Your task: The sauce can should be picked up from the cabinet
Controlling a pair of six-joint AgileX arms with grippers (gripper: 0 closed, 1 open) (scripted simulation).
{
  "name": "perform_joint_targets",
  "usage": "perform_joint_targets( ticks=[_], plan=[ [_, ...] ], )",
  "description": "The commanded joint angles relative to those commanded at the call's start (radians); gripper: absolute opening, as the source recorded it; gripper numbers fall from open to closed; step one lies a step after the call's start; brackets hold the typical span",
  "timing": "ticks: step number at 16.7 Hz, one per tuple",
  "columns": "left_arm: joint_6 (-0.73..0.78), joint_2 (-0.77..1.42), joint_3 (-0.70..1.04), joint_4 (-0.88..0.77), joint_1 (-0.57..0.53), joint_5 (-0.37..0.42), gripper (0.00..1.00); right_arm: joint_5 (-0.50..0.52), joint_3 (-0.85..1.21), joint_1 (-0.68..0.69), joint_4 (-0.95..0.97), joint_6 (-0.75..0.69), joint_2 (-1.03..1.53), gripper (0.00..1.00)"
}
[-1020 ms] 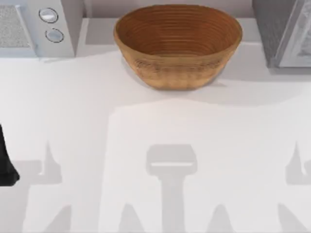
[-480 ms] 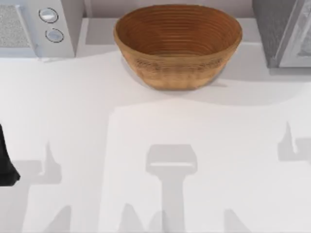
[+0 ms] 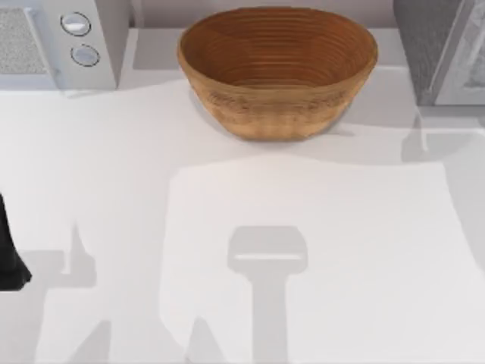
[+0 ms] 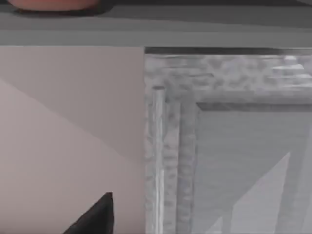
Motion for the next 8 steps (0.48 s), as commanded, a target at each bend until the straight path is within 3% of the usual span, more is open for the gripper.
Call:
perform_joint_targets(
  ticks=[8],
  plan=[
    [0.0,0.0,0.0,0.0,0.0,0.0,1.0,0.06,0.563,0.056,-0.127,0.006,0.406,1.0]
  ],
)
